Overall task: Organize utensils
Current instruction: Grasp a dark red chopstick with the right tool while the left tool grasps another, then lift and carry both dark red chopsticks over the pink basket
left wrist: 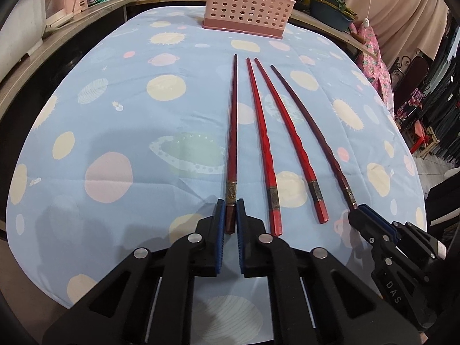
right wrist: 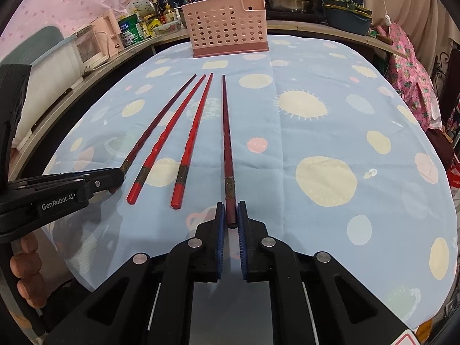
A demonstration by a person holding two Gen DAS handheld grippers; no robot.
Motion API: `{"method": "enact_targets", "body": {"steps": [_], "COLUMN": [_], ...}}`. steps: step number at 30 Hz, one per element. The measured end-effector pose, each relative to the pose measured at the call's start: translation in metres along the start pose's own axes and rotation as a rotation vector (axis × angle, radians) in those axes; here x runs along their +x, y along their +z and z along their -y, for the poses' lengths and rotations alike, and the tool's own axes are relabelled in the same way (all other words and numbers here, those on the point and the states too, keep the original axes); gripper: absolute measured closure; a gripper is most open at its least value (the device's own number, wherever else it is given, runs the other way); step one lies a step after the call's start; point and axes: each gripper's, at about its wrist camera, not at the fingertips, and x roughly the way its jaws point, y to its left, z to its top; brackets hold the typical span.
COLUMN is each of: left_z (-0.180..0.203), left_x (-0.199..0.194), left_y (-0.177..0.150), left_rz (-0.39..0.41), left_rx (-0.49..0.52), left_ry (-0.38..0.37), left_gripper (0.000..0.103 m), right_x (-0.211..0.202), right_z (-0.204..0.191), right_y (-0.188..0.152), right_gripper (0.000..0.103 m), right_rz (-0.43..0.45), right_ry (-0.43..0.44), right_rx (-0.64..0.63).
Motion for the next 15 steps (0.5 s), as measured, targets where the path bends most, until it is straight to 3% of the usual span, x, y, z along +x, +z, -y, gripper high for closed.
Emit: {"method": "enact_targets", "body": {"steps": [8,15], "left_z": [-0.003,-0.003], "left_x": [-0.015,-0.051], "left_y": [0.000,0.010], "left_rz": [0.017,0.082], "left_rx": [-0.011,-0.020], "left_ry": [-0.013,-0.028], "left_gripper": [0.096,0.096], "right_x": [-0.015,-0.047], "right_z": [-0.001,0.000], "right_y": [0.003,0.017], "right_gripper": [0.095,0.096], "right_rz": [0.030,0.103], "right_ry": [0.016,0.038], "right_rx": [-0.002,0.018]}}
